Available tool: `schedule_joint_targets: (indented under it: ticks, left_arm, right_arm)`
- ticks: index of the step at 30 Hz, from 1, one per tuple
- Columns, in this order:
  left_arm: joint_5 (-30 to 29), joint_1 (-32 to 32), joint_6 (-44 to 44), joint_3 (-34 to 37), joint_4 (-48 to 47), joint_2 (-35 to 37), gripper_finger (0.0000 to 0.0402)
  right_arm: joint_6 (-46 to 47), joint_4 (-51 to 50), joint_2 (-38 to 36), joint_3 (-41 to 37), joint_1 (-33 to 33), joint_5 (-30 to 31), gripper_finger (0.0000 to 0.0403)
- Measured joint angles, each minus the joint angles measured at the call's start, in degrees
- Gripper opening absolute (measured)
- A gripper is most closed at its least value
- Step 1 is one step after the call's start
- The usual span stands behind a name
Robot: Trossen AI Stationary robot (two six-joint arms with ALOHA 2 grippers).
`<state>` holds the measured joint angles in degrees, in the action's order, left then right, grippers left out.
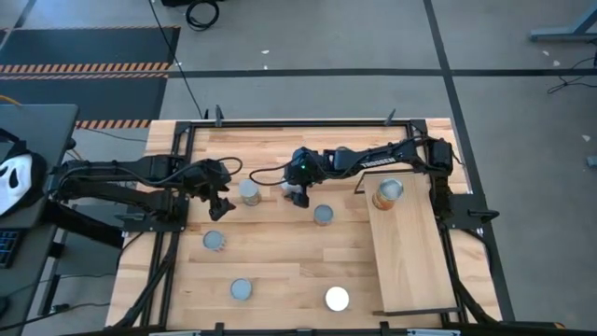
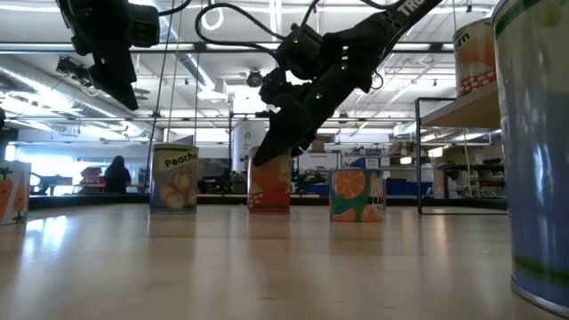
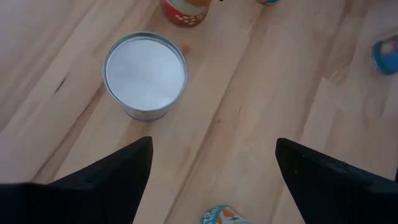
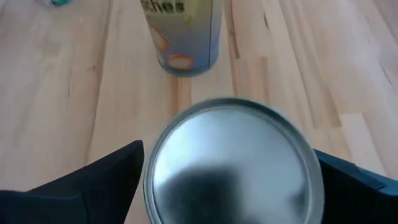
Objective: Pick and place cans onto a shelf
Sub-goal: Put the large canned corn on the shelf aligned with the other canned corn
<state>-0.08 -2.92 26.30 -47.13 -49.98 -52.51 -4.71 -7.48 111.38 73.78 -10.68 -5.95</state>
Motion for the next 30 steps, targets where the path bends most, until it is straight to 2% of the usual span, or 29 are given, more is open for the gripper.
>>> schedule_joint_targets:
  ticks: [7, 12, 18, 24, 28, 30]
  left_arm:
    - [-0.1, 0.0, 0.34, 0.0, 1.64, 0.0, 0.0345]
    - [-0.1, 0.0, 0.05, 0.0, 3.32, 0.0, 0.0345]
    - [-0.1, 0.0, 0.04, 0.0, 4.73, 0.0, 0.0346]
    - [-0.1, 0.0, 0.05, 0.0, 6.55, 0.0, 0.0346]
    - [-0.11, 0.0, 0.04, 0.0, 7.29, 0.0, 0.0346]
    - [-0.11, 0.0, 0.05, 0.0, 7.48, 0.0, 0.0346]
  right_arm:
    - [0.25, 0.04, -0.17, 0.0, 0.26, 1.29, 0.0313]
    - [2.18, -3.75, -4.77, 1.82, 1.32, -0.01, 0.0313]
    - [2.96, -13.27, -17.79, 5.63, 2.25, -2.56, 0.0313]
    - [4.6, -28.28, -32.66, 6.16, 2.73, -9.19, 0.0315]
    - [5.14, -36.03, -43.84, 6.13, 6.32, -17.13, 0.0315]
    - [5.45, -39.12, -49.75, 6.17, 9.07, -19.23, 0.0315]
